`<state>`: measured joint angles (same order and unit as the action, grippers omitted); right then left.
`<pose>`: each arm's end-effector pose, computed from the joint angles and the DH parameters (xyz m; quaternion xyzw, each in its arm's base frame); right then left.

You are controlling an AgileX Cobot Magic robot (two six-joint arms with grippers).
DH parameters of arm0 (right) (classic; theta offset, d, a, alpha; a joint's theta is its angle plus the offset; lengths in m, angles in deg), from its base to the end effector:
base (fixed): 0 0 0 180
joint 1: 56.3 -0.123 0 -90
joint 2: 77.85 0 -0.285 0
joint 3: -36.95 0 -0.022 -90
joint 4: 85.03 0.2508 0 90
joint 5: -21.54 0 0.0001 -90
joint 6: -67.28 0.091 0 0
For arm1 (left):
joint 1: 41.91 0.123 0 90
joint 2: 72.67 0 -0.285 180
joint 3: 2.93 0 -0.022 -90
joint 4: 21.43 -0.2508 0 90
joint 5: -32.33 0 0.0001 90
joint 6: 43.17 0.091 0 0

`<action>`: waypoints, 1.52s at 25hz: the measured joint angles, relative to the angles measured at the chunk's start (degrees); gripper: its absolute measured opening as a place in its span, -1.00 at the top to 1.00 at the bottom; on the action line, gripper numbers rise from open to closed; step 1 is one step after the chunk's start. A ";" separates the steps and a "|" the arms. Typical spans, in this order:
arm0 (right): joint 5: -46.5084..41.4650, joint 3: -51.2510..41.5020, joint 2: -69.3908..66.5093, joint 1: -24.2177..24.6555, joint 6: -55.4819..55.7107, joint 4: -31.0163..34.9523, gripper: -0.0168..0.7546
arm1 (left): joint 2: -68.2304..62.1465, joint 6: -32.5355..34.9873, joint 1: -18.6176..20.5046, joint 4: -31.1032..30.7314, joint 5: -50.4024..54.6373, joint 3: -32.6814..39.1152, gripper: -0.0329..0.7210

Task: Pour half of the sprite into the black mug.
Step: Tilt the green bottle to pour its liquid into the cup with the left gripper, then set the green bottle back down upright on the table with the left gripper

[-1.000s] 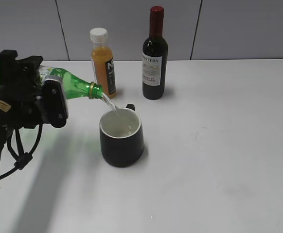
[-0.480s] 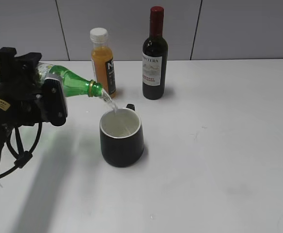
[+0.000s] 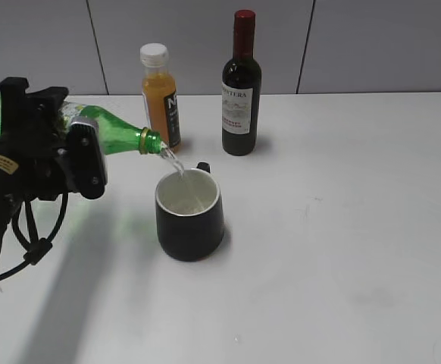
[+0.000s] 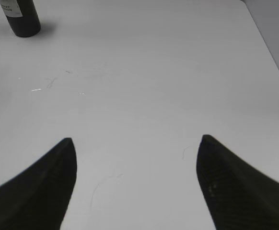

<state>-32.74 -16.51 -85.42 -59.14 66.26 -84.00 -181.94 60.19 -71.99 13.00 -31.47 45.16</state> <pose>0.0084 0.0017 0.2623 -0.0279 0.8443 0.0175 0.5348 0.2728 -0.1047 0.1578 0.5299 0.5296 0.4738 0.4628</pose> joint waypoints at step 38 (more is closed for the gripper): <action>0.00 0.00 0.00 0.00 0.00 0.00 -0.57 | 0.00 -93.30 4.30 1.51 -2.01 0.00 -0.34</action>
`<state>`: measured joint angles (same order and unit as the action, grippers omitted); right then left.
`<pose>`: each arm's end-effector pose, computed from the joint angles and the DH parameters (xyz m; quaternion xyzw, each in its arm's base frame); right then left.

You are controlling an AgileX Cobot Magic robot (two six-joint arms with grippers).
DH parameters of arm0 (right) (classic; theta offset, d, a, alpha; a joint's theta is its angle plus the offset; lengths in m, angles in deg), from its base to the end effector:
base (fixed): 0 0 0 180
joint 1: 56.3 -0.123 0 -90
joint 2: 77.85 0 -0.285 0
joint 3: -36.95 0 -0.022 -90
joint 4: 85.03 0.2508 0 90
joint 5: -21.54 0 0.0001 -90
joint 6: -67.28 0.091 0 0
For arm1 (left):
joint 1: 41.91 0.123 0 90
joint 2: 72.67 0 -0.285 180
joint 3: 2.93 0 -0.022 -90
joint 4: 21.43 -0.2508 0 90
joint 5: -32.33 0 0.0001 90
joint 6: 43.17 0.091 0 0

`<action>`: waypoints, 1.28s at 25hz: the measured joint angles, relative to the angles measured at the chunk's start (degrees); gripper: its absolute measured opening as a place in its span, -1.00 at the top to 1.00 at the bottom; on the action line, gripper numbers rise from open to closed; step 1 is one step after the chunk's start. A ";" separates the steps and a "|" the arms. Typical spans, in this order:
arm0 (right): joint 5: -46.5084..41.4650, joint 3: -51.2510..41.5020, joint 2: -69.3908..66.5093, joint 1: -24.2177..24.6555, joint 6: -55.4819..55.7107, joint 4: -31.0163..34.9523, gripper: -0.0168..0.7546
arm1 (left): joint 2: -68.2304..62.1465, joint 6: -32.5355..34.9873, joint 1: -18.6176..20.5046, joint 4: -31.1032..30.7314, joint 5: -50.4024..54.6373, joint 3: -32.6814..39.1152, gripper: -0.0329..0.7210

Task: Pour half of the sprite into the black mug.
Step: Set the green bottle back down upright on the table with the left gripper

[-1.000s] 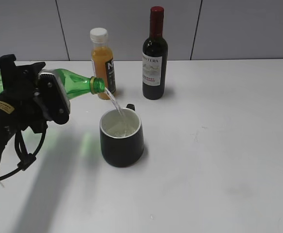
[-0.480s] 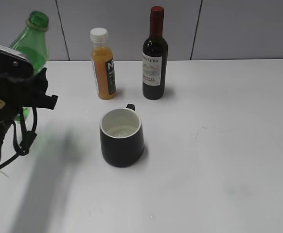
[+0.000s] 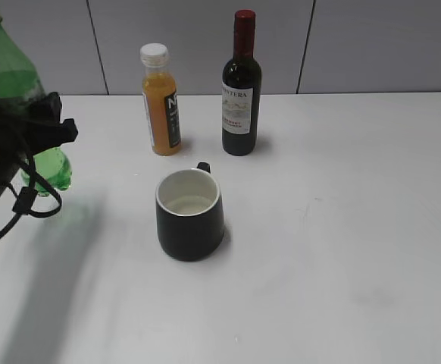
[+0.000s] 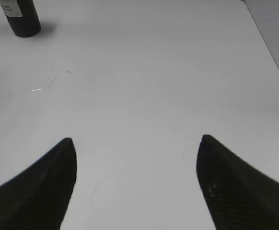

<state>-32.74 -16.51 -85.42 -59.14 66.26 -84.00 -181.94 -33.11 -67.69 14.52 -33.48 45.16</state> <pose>0.0084 0.0017 0.2623 -0.0279 0.8443 0.0175 0.5348 0.2799 -0.0811 0.1604 -0.0633 0.7369 0.0217 0.6727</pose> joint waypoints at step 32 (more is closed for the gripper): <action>0.00 0.00 0.00 0.00 0.00 0.00 -0.57 | -19.99 -12.09 18.03 -40.20 -2.27 -15.35 -0.33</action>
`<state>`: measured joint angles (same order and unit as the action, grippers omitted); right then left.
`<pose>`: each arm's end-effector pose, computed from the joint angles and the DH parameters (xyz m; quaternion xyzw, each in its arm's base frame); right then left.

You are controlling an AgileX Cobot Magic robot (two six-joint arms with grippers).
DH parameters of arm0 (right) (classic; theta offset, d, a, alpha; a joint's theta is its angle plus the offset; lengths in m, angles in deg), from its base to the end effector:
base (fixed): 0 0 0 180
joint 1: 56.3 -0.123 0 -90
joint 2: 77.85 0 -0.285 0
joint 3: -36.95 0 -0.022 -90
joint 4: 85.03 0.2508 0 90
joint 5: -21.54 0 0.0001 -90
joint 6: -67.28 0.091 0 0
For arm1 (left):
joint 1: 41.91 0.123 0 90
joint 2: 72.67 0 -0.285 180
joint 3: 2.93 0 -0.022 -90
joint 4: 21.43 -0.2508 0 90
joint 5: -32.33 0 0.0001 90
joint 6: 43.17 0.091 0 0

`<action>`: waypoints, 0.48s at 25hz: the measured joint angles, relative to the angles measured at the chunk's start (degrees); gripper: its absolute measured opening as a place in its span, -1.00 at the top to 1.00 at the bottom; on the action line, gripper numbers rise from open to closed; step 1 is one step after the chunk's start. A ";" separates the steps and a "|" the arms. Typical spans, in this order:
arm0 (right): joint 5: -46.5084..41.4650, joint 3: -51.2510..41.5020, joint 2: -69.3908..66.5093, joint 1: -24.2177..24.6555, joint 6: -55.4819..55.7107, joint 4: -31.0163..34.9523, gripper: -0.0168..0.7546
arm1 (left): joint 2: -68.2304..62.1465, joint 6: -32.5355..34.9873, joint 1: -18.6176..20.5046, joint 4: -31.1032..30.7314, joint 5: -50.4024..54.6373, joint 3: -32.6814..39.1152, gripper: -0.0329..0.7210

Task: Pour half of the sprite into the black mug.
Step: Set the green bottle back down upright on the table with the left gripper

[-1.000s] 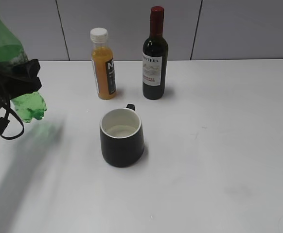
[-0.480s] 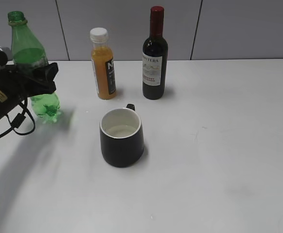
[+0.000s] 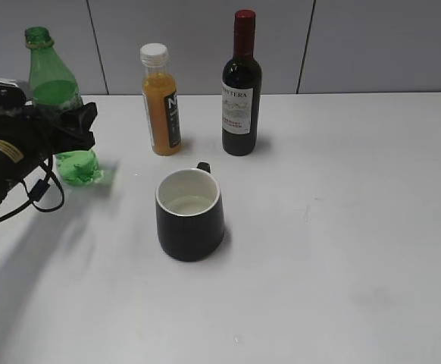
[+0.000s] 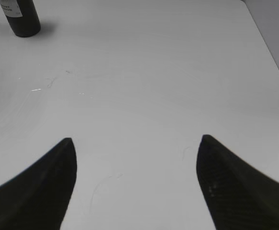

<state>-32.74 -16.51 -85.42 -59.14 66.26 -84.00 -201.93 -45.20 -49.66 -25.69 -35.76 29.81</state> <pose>0.0084 0.0017 0.2623 -0.0279 0.8443 0.0175 0.5348 0.3651 -0.0560 0.1056 0.0701 0.7277 -0.0738 0.6783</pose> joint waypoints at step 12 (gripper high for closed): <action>0.00 0.00 0.00 0.00 0.00 0.00 -0.57 | 0.38 2.33 0.00 0.29 -1.00 1.28 -0.88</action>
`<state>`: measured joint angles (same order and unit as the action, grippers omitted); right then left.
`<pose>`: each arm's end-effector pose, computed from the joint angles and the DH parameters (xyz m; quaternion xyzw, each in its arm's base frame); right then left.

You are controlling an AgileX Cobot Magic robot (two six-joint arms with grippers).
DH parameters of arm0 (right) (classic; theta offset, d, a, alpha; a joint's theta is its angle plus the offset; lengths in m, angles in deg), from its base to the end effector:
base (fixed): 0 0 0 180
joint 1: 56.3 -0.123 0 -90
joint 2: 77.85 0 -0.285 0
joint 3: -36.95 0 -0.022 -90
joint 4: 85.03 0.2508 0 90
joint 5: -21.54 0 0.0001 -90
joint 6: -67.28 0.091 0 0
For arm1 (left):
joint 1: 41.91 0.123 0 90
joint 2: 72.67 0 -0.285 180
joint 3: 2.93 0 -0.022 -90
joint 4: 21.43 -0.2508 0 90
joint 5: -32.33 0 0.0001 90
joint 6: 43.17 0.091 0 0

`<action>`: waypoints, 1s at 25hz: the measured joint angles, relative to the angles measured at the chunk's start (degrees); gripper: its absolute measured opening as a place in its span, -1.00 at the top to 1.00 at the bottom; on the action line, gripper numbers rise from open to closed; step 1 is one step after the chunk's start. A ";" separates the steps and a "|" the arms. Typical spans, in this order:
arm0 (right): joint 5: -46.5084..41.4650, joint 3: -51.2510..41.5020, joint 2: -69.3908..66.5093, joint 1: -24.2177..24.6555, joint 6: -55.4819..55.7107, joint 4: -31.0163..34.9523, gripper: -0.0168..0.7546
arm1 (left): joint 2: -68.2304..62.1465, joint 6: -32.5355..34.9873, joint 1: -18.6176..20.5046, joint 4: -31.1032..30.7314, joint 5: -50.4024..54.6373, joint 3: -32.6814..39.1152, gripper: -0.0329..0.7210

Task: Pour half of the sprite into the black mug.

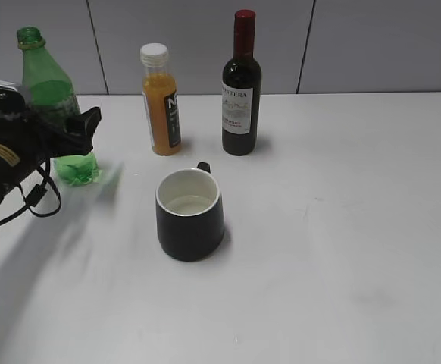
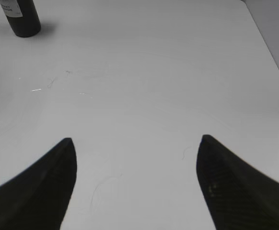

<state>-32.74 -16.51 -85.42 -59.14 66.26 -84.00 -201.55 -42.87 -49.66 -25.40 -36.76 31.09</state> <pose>0.0084 0.0017 0.2623 -0.0279 0.8443 0.0175 0.5348 0.3601 -0.0550 0.1054 0.0823 0.7258 -0.0595 0.6804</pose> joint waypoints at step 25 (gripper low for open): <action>0.00 0.00 0.00 0.00 0.00 0.00 -0.57 | 31.83 6.60 0.00 8.57 15.65 22.08 -0.80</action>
<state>-32.74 -16.51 -85.42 -59.14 66.26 -84.00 -169.72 -36.27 -49.66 -16.83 -21.10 53.17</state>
